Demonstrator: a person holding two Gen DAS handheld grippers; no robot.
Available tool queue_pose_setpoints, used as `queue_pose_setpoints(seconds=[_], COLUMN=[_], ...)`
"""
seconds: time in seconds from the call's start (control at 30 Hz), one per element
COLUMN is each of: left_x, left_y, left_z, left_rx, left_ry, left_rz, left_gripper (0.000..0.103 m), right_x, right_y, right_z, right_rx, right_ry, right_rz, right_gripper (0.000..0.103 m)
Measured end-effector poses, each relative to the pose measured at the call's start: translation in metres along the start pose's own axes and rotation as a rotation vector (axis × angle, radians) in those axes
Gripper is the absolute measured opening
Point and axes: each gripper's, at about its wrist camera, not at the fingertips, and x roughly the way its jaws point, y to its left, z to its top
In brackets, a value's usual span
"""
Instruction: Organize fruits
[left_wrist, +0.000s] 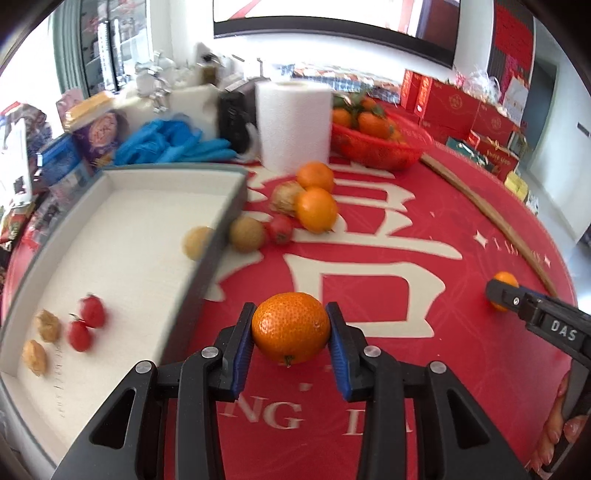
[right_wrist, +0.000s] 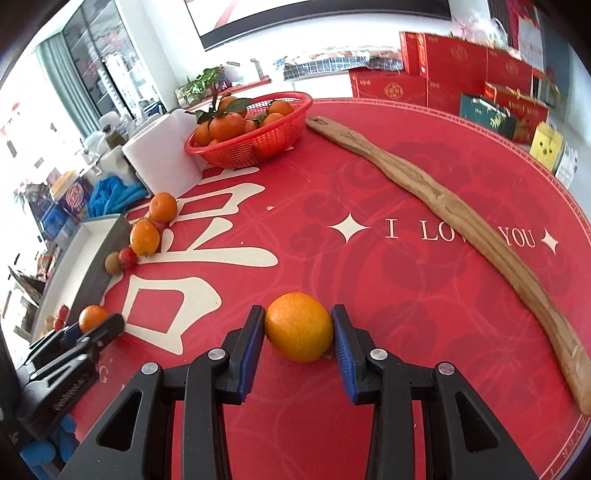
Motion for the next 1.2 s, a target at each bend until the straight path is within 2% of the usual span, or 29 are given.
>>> queue_pose_setpoints(seconds=[0.3, 0.6, 0.7, 0.73, 0.77, 0.8, 0.83, 0.9, 1.07, 1.1, 1.2], left_x=[-0.026, -0.036, -0.038, -0.039, -0.040, -0.040, -0.039, -0.037, -0.032, -0.031, -0.029], left_y=[0.045, 0.102, 0.119, 0.125, 0.129, 0.133, 0.135, 0.138, 0.134, 0.133, 0.132], left_z=[0.007, 0.008, 0.003, 0.001, -0.001, -0.002, -0.003, -0.003, -0.003, -0.004, -0.007], left_rx=[-0.053, -0.139, -0.165, -0.170, -0.174, -0.179, -0.185, -0.192, -0.189, -0.187, -0.187], left_ry=[-0.063, -0.087, -0.086, -0.089, -0.091, -0.091, -0.089, -0.083, -0.070, -0.068, -0.058], left_rz=[0.022, 0.098, 0.123, 0.132, 0.141, 0.147, 0.149, 0.150, 0.147, 0.149, 0.156], left_gripper=[0.040, 0.040, 0.040, 0.040, 0.040, 0.040, 0.040, 0.040, 0.040, 0.040, 0.040], right_x=[-0.003, 0.003, 0.007, 0.008, 0.007, 0.006, 0.002, -0.001, 0.000, 0.000, 0.003], right_y=[0.031, 0.111, 0.127, 0.127, 0.123, 0.119, 0.113, 0.106, 0.097, 0.100, 0.113], right_z=[0.008, 0.022, 0.022, 0.018, 0.013, 0.009, 0.000, -0.017, -0.055, -0.058, -0.063], right_rx=[-0.053, -0.186, -0.249, -0.265, -0.269, -0.271, -0.282, -0.309, -0.312, -0.328, -0.382], right_ry=[0.002, -0.003, 0.002, 0.013, 0.015, 0.010, -0.006, -0.005, 0.038, 0.036, 0.013], right_rz=[0.007, 0.080, 0.068, 0.045, 0.026, 0.013, -0.014, -0.057, -0.025, -0.027, -0.024], right_gripper=[0.038, 0.038, 0.039, 0.046, 0.071, 0.085, 0.091, 0.091, 0.088, 0.084, 0.059])
